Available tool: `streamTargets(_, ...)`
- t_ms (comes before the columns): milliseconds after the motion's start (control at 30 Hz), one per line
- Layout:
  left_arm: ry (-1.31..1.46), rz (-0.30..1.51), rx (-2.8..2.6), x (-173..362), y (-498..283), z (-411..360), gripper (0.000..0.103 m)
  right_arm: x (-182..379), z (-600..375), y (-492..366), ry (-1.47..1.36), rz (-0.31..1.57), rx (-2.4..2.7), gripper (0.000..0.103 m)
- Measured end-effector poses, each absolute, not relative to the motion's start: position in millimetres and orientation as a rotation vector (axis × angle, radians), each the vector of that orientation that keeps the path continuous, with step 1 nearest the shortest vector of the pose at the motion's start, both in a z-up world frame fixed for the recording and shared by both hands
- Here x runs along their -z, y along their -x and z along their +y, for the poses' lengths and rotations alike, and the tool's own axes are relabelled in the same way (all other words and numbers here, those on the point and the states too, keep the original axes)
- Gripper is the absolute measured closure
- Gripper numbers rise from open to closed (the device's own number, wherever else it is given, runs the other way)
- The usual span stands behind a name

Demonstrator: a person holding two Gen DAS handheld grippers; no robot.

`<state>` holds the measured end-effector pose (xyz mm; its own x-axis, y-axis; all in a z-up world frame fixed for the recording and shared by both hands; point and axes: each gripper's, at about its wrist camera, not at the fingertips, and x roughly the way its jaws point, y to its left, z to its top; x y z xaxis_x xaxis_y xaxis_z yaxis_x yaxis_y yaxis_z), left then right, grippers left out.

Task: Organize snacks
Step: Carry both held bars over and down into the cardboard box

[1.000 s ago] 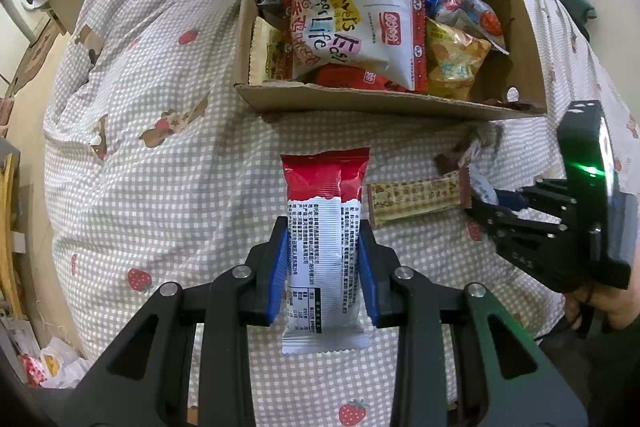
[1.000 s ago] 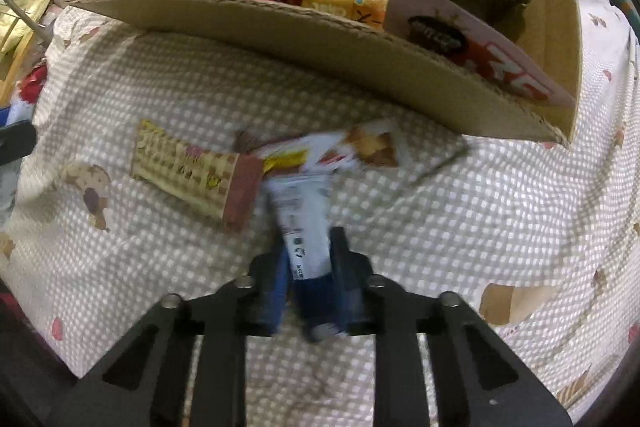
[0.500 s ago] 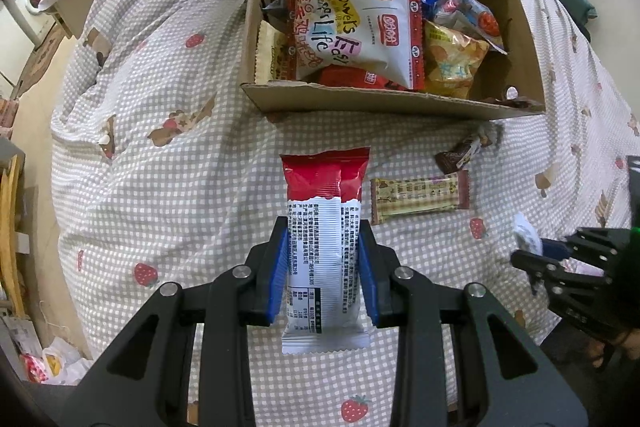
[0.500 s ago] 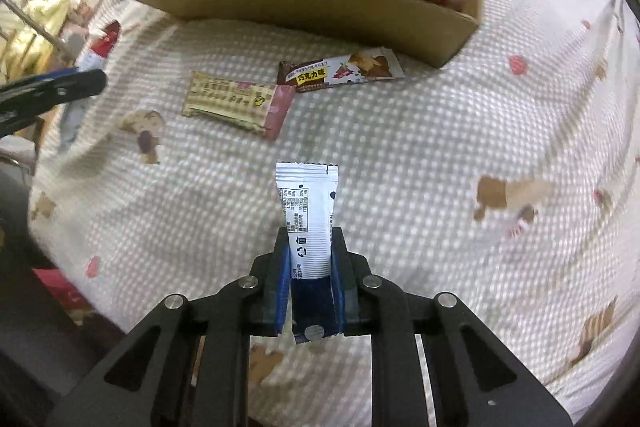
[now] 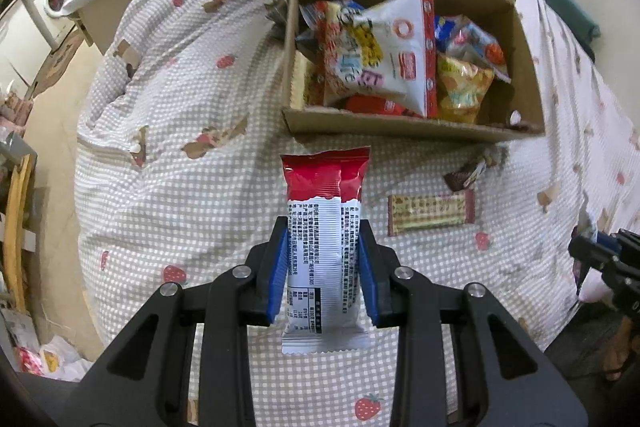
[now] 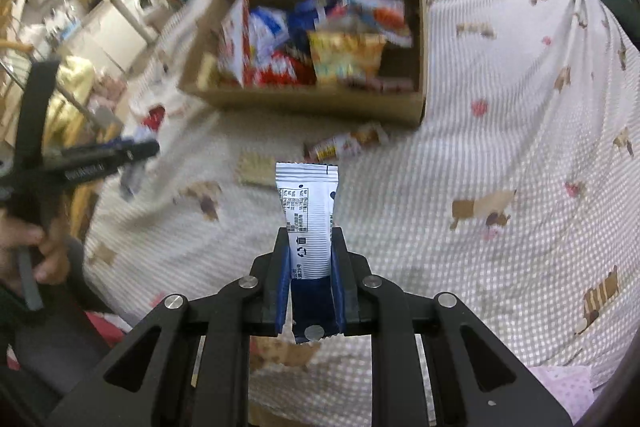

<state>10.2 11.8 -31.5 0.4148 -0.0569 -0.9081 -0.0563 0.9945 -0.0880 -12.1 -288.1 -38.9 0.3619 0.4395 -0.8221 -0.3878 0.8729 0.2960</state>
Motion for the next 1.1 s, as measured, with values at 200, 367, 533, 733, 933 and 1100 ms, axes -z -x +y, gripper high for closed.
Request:
streamTargets(200, 0.192, 1.067, 0.003, -4.0, -19.0, 22.7, 0.075, 7.0, -287.6, -2.5, -0.191, 0.951, -0.522, 0.084)
streamTargets(367, 0.154, 0.995, 0.000, -34.7, -36.0, 19.2, 0.075, 3.7, -281.2, -26.2, -0.246, 0.920, -0.507, 0.084)
streamTargets(533, 0.105, 0.958, -0.002, -47.9, -62.1, 12.6, 0.075, -1.2, -274.6, -55.3, -0.279, 0.895, -0.493, 0.084)
streamTargets(733, 0.096, 0.986, 0.023, -35.7, -100.9, -3.5, 0.075, 2.1, -261.2, -90.2, -0.270, 0.900, -0.479, 0.084)
streamTargets(933, 0.129, 0.982, 0.036, -27.8, -141.7, -17.6, 0.075, 11.7, -248.8, -126.2, -0.227, 0.916, -0.448, 0.084)
streamTargets(1100, 0.110, 0.988, 0.061, -21.1, -172.4, -35.4, 0.075, 27.7, -244.7, -151.1, -0.224, 0.948, -0.424, 0.084)
